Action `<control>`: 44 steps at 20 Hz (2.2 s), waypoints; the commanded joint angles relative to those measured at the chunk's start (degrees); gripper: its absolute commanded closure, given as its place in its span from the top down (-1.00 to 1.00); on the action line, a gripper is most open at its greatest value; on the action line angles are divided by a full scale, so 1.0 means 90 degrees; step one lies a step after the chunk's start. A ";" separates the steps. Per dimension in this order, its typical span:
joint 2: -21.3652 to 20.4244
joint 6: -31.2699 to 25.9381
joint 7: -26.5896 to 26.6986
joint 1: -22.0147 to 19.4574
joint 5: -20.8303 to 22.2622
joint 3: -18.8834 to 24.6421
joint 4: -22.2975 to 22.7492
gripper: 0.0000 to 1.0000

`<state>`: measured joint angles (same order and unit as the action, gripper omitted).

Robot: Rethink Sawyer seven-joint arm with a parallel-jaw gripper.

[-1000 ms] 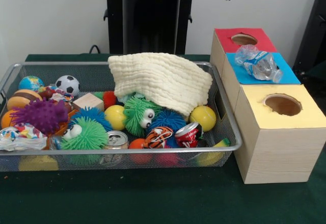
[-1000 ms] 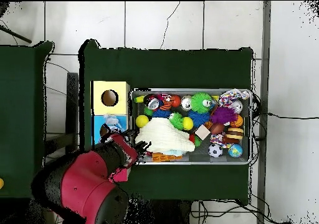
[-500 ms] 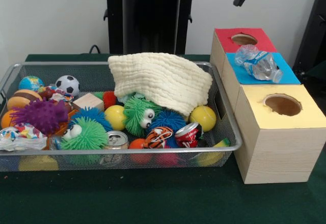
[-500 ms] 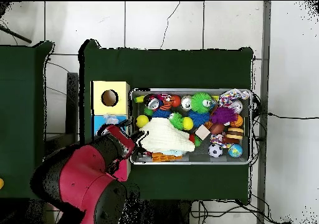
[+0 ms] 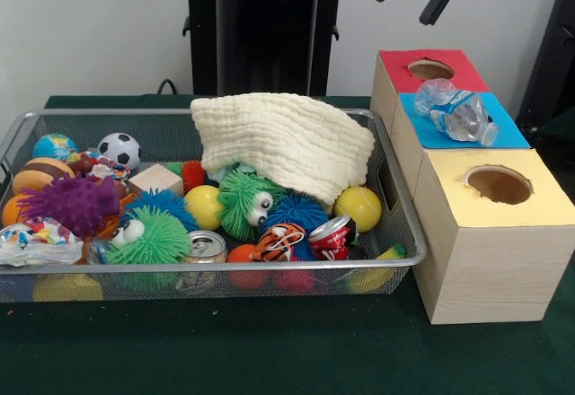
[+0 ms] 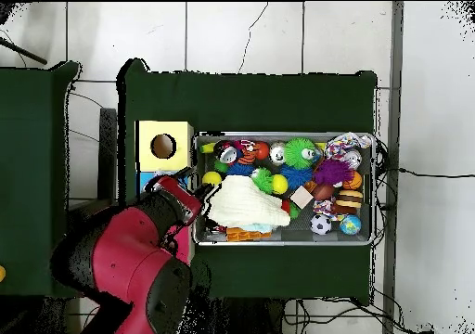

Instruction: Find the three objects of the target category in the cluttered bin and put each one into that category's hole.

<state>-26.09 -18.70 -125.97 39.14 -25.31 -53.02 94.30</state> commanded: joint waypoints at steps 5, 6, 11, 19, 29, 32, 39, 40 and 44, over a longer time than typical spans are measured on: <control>0.0003 0.0220 -0.0414 -0.0357 0.0454 0.1147 -0.0013 1.00; -0.0005 0.0238 -0.0414 -0.0363 0.0461 0.1155 -0.0001 1.00; -0.0053 0.0256 -0.0418 -0.0393 0.0495 0.1189 0.0039 1.00; -0.0136 0.0361 -0.0542 -0.0395 0.0641 0.1253 0.0151 1.00; -0.0119 0.0435 -0.0625 -0.0396 0.0666 0.1266 0.0187 1.00; -0.0085 0.0460 -0.0648 -0.0384 0.0662 0.1257 0.0183 1.00; -0.0034 0.0472 -0.0694 -0.0387 0.0632 0.1238 0.0158 1.00; -0.0053 0.0496 -0.0696 -0.0398 0.0631 0.1251 0.0176 1.00; -0.0036 0.0485 -0.0708 -0.0389 0.0622 0.1234 0.0167 1.00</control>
<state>-27.26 -16.38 -125.97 37.67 -22.39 -49.68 94.31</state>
